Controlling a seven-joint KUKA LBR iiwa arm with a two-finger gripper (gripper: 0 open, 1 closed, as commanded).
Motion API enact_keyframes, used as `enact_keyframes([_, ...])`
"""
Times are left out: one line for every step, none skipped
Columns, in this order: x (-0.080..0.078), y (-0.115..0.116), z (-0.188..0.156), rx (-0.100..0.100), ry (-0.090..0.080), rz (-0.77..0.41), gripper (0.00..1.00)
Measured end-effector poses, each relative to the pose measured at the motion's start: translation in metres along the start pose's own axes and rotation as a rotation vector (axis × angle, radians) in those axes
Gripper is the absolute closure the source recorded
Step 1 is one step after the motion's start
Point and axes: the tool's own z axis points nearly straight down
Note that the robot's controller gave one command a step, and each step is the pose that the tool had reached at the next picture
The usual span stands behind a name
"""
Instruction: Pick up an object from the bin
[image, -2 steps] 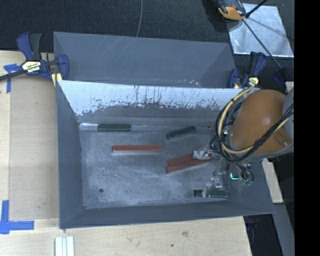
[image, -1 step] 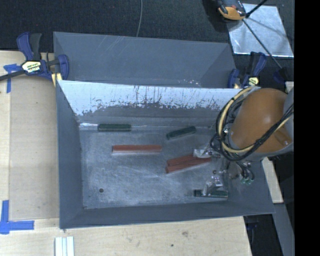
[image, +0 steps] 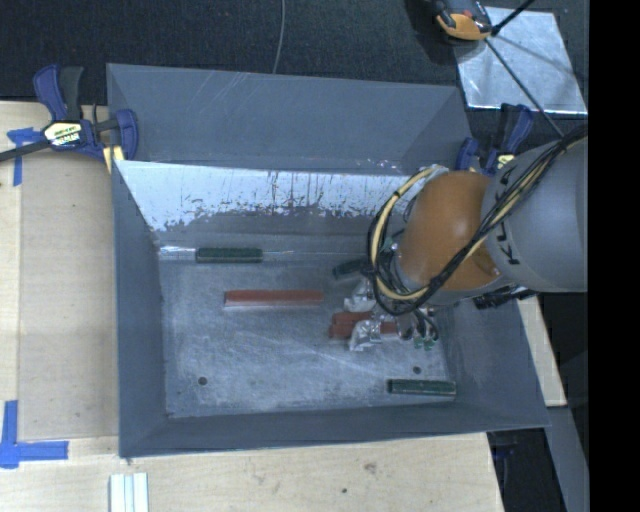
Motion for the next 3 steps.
enact_keyframes([0.000, 0.000, 0.000, 0.000, 0.000, 0.000, 1.00])
enact_keyframes([0.001, -0.002, 0.000, -0.001, -0.003, -0.055, 1.00])
enact_keyframes([0.041, 0.014, -0.167, 0.000, 0.019, -0.039, 1.00])
